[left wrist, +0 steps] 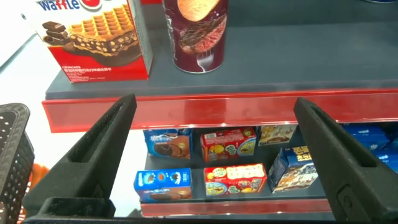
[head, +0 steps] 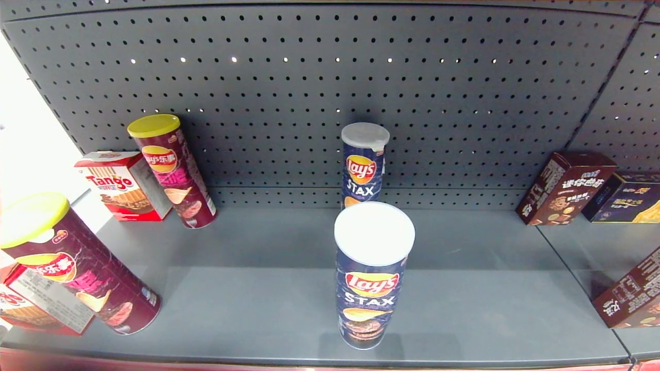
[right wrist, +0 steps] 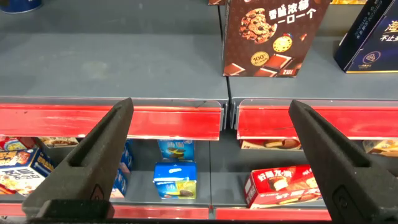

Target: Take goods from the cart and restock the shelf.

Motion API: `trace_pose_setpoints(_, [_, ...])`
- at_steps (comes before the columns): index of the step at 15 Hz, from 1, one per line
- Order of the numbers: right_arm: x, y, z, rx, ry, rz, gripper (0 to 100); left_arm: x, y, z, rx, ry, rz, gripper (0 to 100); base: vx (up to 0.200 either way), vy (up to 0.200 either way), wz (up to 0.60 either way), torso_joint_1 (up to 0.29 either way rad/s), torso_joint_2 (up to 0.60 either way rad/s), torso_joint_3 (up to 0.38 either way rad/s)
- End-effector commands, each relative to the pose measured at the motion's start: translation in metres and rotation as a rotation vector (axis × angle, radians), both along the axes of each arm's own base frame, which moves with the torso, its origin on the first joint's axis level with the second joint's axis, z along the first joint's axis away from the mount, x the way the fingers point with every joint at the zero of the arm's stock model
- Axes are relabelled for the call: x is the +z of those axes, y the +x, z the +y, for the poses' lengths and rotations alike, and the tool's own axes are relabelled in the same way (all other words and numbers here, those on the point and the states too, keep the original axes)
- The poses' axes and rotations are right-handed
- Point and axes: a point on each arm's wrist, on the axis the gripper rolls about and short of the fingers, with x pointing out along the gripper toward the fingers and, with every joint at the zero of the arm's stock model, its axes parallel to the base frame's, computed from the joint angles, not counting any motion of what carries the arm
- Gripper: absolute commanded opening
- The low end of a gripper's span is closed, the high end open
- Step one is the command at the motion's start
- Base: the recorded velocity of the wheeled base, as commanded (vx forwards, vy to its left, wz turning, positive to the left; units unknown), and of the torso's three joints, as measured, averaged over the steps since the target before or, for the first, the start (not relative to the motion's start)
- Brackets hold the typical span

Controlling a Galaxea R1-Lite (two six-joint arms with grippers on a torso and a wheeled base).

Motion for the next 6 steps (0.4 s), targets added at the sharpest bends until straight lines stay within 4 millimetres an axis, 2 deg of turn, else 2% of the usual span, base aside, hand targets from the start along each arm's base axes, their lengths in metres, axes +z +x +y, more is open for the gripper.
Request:
trace_pose_setpoints(1, [0.0001,0.0001,0.0000,0.000,0.000,0.001,100,0.0001,0.0001,0.0000,0.000,0.000,0.000,100,0.000,0.000,0.00,0.000,0.00,0.000])
trace_pose_setpoints(6, [0.0001,0.0001,0.0000,0.000,0.000,0.001,100,0.0000,0.0001,0.0000,0.000,0.000,0.002,100,0.000,0.000,0.00,0.000,0.00,0.000])
